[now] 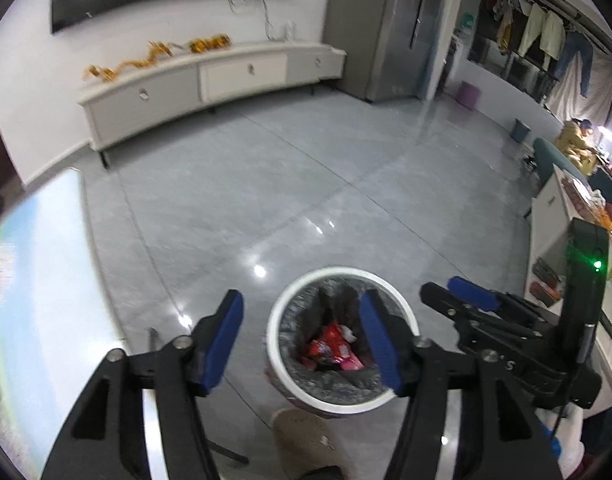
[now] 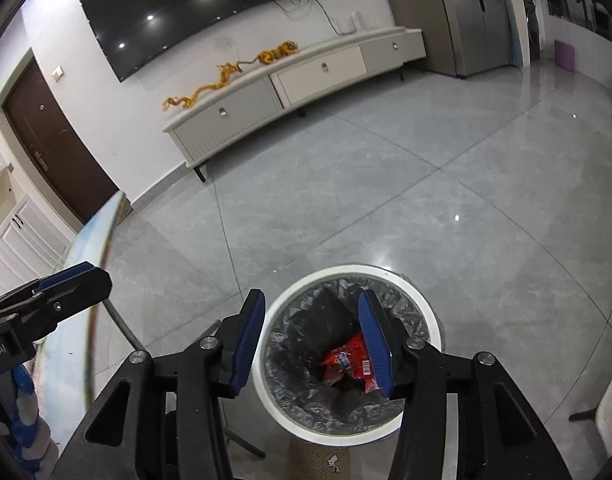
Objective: Collect trash
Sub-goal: 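Move both tools back over the remaining trash on the table, then grasp the red-and-white snack bag with the left tool while the right tool grasps the white plastic bag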
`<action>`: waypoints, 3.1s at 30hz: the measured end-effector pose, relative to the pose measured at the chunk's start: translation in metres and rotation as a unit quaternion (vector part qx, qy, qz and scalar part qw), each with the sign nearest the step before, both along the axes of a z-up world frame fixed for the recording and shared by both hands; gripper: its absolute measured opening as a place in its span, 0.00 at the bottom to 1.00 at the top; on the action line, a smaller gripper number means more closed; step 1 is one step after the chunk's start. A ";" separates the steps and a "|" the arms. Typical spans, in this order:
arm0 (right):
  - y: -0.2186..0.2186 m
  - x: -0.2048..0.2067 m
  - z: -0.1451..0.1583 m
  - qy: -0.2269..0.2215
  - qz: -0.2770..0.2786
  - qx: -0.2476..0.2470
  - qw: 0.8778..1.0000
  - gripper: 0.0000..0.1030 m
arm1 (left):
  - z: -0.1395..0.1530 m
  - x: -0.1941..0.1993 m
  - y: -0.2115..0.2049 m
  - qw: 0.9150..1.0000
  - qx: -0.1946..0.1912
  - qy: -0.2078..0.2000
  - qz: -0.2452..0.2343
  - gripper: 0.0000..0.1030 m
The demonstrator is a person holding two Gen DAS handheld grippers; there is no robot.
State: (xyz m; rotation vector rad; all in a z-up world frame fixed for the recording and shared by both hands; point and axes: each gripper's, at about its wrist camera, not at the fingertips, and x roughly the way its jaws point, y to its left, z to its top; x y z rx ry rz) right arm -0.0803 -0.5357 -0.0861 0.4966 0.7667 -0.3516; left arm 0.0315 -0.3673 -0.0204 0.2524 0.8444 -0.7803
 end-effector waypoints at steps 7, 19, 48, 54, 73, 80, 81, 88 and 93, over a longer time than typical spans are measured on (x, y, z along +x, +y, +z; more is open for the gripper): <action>0.029 -0.006 0.026 -0.015 0.019 -0.016 1.000 0.47 | 0.022 -0.017 0.044 0.998 -0.001 -0.045 0.037 0.60; 0.097 0.001 0.075 -0.045 0.078 -0.046 0.995 0.47 | 0.046 -0.035 0.126 0.992 -0.020 -0.089 0.093 0.60; 0.295 0.089 0.102 -0.037 0.274 -0.068 0.959 0.52 | 0.001 0.016 0.458 0.932 -0.035 -0.064 0.355 0.68; 0.345 0.132 0.078 -0.012 0.335 -0.052 0.941 0.52 | -0.020 0.047 0.495 0.923 -0.036 -0.025 0.383 0.68; 0.441 0.225 0.015 0.041 0.425 -0.036 0.904 0.53 | -0.052 0.069 0.500 0.929 -0.038 0.030 0.368 0.38; 0.441 0.232 0.008 0.049 0.421 -0.040 0.905 0.53 | -0.052 0.068 0.498 0.930 -0.037 0.024 0.364 0.32; 0.440 0.233 0.006 0.051 0.421 -0.040 0.905 0.53 | -0.052 0.068 0.498 0.930 -0.037 0.024 0.364 0.31; 0.438 0.237 0.005 0.051 0.417 -0.044 0.906 0.52 | -0.050 0.065 0.497 0.931 -0.040 0.018 0.361 0.30; 0.440 0.235 0.005 0.051 0.417 -0.047 0.906 0.46 | -0.049 0.063 0.496 0.932 -0.040 0.014 0.360 0.30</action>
